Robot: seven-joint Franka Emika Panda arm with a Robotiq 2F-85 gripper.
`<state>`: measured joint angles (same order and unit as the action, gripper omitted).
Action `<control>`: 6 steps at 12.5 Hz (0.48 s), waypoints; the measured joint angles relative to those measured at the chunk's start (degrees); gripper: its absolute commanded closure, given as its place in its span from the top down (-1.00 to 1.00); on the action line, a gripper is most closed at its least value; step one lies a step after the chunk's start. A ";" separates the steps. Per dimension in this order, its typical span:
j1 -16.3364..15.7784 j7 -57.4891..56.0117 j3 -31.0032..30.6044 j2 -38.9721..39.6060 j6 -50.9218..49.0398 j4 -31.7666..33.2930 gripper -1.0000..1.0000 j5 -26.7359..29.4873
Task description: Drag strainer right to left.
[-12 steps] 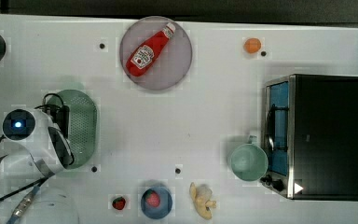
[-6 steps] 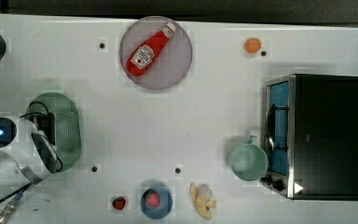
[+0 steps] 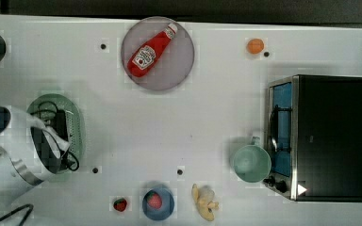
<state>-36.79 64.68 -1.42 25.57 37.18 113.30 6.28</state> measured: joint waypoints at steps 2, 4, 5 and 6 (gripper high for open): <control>-0.08 -8.67 6.13 -8.43 -4.67 -0.95 1.00 -1.07; 0.87 -18.83 13.07 -17.61 -10.38 -3.30 1.00 -4.27; 1.18 -25.01 16.69 -22.84 -13.85 -3.86 1.00 -4.60; 1.76 -31.25 20.19 -27.69 -16.69 -4.42 1.00 -5.49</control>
<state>-35.03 33.43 18.77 -2.12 20.49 108.88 0.80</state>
